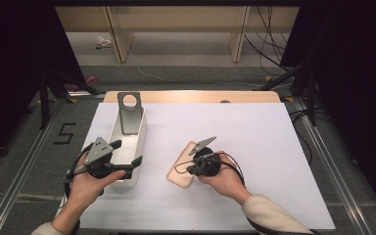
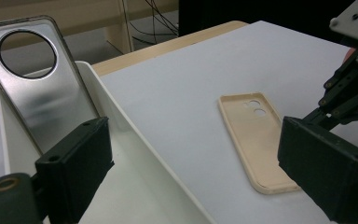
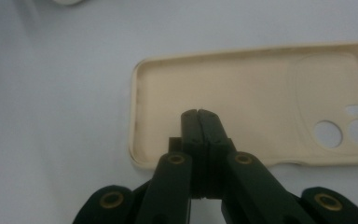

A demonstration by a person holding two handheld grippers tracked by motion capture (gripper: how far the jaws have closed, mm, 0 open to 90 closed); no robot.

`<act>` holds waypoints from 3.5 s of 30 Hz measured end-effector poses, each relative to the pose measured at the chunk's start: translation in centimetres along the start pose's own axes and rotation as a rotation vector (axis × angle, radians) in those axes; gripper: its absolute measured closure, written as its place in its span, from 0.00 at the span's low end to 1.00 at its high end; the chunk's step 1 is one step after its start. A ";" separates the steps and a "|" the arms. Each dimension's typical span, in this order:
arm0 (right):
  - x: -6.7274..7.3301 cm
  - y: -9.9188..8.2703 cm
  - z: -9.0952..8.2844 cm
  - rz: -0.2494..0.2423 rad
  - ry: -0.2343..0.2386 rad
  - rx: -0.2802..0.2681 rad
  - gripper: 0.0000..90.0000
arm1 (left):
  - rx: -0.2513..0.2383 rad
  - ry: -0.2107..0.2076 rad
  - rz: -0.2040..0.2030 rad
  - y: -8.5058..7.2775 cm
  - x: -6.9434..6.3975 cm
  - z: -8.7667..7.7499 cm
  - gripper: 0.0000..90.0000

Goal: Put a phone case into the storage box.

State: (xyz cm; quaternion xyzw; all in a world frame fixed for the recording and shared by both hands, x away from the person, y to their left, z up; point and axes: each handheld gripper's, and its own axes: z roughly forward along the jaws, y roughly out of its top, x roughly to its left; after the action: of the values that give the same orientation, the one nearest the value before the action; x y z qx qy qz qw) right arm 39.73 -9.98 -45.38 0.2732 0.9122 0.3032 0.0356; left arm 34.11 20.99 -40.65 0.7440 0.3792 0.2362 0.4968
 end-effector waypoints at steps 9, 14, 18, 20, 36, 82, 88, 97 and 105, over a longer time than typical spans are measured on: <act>0.2 -0.1 1.2 -0.005 -0.012 0.082 1.00 | 0.004 -0.004 0.003 -0.1 -0.1 0.1 0.11; 0.2 -0.2 0.9 0.002 -0.012 0.105 1.00 | 0.004 -0.002 0.003 -0.1 -0.1 0.1 0.11; 0.0 -0.3 0.7 0.000 -0.012 0.124 1.00 | 0.006 -0.003 0.002 -0.2 -0.1 0.1 0.11; -0.3 -0.5 0.3 0.001 -0.010 0.139 1.00 | 0.006 -0.003 0.002 -0.2 -0.1 0.1 0.11; -2.1 -1.9 -1.6 0.009 -0.022 0.187 1.00 | 0.010 -0.011 0.007 -0.3 -0.4 0.2 0.11; 1.3 -0.7 -1.2 -0.299 -0.022 0.258 0.49 | 0.018 -0.028 0.015 -0.4 -0.8 0.5 0.11; 2.2 -0.6 -0.7 -0.367 -0.029 0.323 0.46 | 0.018 -0.029 0.015 -0.4 -0.8 0.5 0.11; 2.5 -0.5 0.3 -0.399 -0.037 0.364 0.48 | 0.019 -0.027 0.019 -0.4 -0.8 0.6 0.11; 2.5 -0.4 0.5 -0.404 -0.039 0.387 0.51 | 0.020 -0.027 0.022 -0.4 -0.8 0.6 0.11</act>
State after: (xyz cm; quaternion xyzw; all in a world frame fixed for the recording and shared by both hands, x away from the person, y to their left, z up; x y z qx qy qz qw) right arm 37.54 -8.68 -45.78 0.0933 0.9883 0.1050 0.0599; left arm 33.94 20.12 -41.19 0.7561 0.3667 0.2278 0.4919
